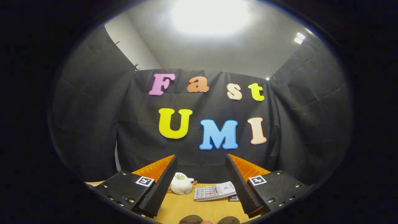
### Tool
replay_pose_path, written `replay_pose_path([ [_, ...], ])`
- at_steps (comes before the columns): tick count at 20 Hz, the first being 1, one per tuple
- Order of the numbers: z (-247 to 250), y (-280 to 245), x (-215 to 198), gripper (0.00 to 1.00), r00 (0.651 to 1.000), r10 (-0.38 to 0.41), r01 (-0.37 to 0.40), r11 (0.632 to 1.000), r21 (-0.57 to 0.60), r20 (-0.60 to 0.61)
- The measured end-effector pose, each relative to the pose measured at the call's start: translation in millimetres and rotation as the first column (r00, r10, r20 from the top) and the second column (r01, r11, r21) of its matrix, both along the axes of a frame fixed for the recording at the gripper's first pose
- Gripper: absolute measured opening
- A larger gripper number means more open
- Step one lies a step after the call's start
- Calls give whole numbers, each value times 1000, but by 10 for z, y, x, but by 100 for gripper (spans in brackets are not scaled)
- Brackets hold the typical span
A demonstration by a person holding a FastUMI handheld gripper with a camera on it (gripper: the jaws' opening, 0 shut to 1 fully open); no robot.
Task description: Open the storage box then place both shoes into the box .Put the left shoe in first, then the right shoe, with the right side of both shoes facing outward in a uniform manner.
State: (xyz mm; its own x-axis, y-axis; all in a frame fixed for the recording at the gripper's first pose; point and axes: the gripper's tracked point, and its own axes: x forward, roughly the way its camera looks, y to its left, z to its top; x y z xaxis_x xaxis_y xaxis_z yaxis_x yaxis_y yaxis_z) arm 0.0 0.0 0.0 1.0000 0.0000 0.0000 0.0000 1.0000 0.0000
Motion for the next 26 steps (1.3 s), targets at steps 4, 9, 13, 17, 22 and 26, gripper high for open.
replay_pose_path([
  [4, -18, -45, -51, 95, 1000, -3, 3, 1000, 13, -4],
  [9, -48, -74, -106, 95, 1000, 0, 0, 1000, 14, -13],
  [13, -99, -19, -151, 95, 999, 17, -16, 1000, 26, -30],
  [17, -134, 34, -240, 95, 1000, 22, -22, 999, 33, -22],
  [22, -249, 93, -328, 95, 999, 34, -33, 999, 17, -39],
  [26, -458, 189, -331, 95, 993, 70, -66, 996, 53, -97],
])
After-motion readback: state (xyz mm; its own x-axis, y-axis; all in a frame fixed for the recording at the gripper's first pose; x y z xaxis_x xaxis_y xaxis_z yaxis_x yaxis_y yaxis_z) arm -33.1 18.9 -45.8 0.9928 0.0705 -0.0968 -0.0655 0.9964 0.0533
